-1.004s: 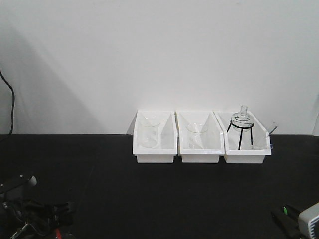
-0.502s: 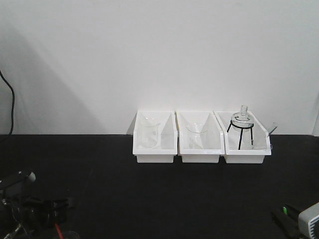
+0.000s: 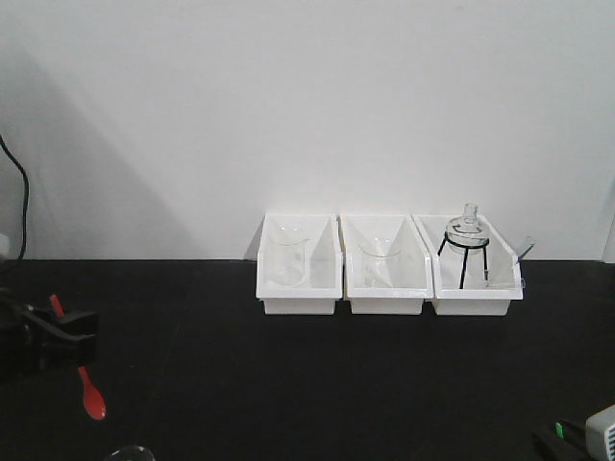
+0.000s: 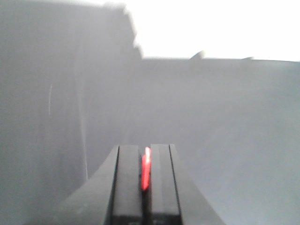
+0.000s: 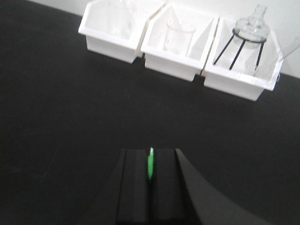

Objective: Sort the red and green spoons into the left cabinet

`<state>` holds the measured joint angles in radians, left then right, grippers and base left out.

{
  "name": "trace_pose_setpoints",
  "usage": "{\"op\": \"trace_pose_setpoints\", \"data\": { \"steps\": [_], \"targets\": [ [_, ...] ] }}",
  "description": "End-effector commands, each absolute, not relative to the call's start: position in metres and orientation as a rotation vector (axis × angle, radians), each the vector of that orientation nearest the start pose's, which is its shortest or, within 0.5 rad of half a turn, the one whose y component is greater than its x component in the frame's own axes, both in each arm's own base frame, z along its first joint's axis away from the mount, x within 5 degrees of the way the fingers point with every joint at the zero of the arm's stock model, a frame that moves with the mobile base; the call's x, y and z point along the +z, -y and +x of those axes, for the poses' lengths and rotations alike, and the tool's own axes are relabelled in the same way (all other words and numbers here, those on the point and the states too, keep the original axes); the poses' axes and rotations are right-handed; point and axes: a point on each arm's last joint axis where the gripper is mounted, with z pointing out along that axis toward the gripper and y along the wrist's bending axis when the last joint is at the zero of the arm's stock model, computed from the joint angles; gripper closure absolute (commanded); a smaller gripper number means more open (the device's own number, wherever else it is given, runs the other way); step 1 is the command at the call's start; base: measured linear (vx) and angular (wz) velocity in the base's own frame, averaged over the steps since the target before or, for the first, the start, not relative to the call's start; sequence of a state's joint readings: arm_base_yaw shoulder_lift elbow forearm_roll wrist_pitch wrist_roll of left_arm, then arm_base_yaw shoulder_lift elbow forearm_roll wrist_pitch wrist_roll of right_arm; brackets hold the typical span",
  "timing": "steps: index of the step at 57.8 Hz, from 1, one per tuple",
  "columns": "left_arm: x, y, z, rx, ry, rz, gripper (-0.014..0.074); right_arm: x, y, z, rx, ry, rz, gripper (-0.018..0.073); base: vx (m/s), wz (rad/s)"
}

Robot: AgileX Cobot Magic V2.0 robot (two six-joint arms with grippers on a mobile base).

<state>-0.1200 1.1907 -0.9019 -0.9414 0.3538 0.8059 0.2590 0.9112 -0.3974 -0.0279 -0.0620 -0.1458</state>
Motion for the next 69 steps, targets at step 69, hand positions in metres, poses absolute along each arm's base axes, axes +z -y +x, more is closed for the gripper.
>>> {"op": "trace_pose_setpoints", "data": {
  "steps": [69],
  "targets": [
    [0.293, 0.026, 0.127, -0.252, -1.753, 0.108, 0.0596, 0.312, -0.023, 0.087, 0.096, -1.632, -0.318, 0.0557, 0.00, 0.00]
  ]
}}
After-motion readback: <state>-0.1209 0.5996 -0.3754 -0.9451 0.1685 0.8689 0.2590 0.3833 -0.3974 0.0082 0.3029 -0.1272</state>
